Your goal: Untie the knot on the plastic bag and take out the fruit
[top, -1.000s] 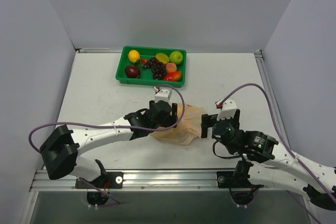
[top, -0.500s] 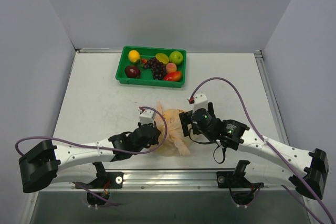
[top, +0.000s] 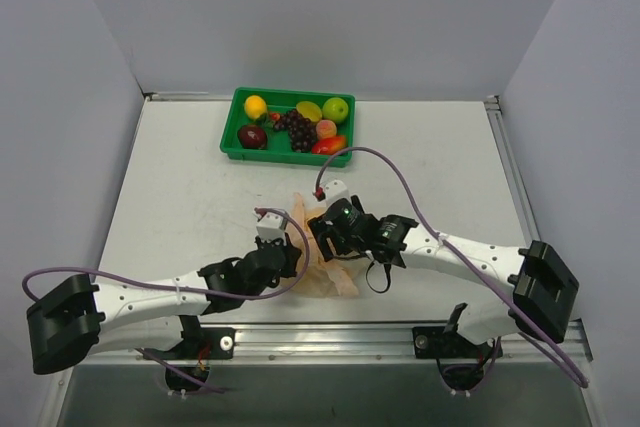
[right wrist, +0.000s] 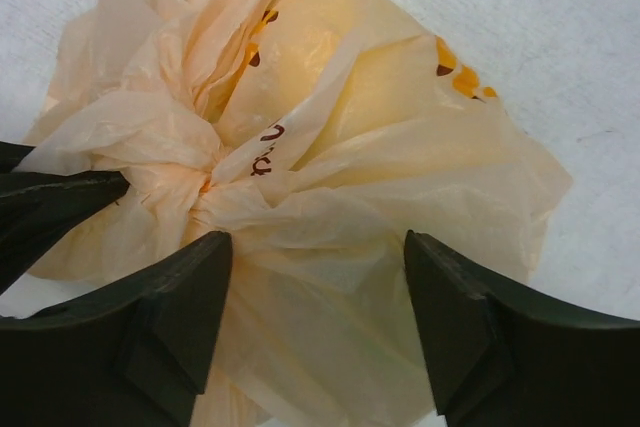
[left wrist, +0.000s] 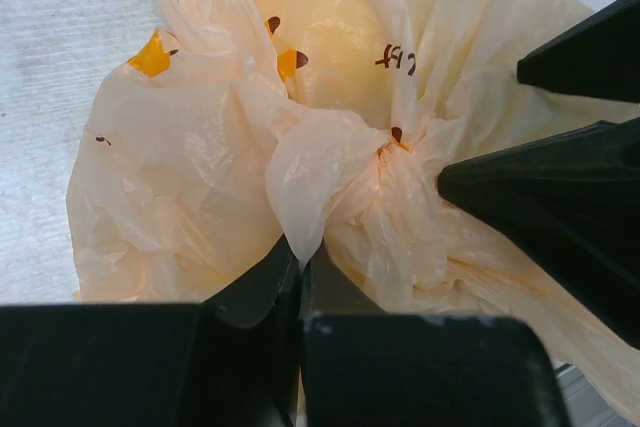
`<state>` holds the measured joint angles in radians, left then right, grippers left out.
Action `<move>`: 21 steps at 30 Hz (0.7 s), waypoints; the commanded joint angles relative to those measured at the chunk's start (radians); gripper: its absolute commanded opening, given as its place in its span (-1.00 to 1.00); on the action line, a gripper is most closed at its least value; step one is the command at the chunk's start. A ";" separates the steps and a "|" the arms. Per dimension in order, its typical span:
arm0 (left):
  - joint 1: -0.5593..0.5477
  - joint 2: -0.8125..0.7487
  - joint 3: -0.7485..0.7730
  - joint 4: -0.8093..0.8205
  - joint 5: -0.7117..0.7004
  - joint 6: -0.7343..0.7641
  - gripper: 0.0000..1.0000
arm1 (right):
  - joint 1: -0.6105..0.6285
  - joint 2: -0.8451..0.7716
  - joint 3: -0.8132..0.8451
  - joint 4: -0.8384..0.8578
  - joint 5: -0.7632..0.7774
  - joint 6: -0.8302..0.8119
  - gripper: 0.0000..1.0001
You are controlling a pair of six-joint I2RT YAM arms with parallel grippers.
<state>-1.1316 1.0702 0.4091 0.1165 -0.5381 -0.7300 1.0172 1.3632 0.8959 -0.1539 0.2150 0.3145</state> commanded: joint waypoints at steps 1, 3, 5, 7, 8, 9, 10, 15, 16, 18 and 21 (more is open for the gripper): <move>-0.007 -0.041 -0.033 0.040 -0.049 -0.025 -1.00 | 0.007 0.040 -0.024 0.071 -0.035 0.015 0.32; -0.007 -0.055 -0.039 0.020 -0.080 -0.038 -1.00 | 0.009 0.057 -0.031 0.080 -0.045 0.027 0.08; -0.005 -0.073 -0.046 -0.009 -0.109 -0.057 -1.00 | 0.009 0.063 -0.046 0.079 -0.026 0.032 -0.43; -0.004 -0.093 -0.050 -0.047 -0.169 -0.080 -1.00 | -0.006 0.044 -0.061 0.079 0.012 0.041 -1.00; 0.000 -0.116 -0.047 -0.069 -0.190 -0.088 -1.00 | -0.018 0.031 -0.074 0.080 0.023 0.052 -1.00; 0.012 -0.127 -0.041 -0.115 -0.216 -0.107 -1.00 | -0.035 0.014 -0.101 0.079 0.030 0.061 -1.00; 0.022 -0.142 -0.035 -0.174 -0.253 -0.118 -1.00 | -0.084 -0.030 -0.121 0.082 0.041 0.089 -1.00; 0.170 -0.239 0.017 -0.346 -0.254 -0.143 -1.00 | -0.268 -0.231 -0.271 0.096 0.073 0.185 -1.00; 0.244 -0.251 0.023 -0.360 -0.223 -0.140 -1.00 | -0.296 -0.309 -0.290 0.103 0.075 0.196 -1.00; 0.324 -0.276 0.052 -0.377 -0.180 -0.117 -1.00 | -0.370 -0.390 -0.330 0.108 0.084 0.231 -1.00; 0.473 -0.265 0.103 -0.368 -0.080 -0.056 -1.00 | -0.422 -0.521 -0.377 0.114 0.084 0.264 -1.00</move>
<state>-0.7612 0.8093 0.4366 -0.1719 -0.6094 -0.8566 0.6353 0.9195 0.5480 0.0010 0.1898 0.5407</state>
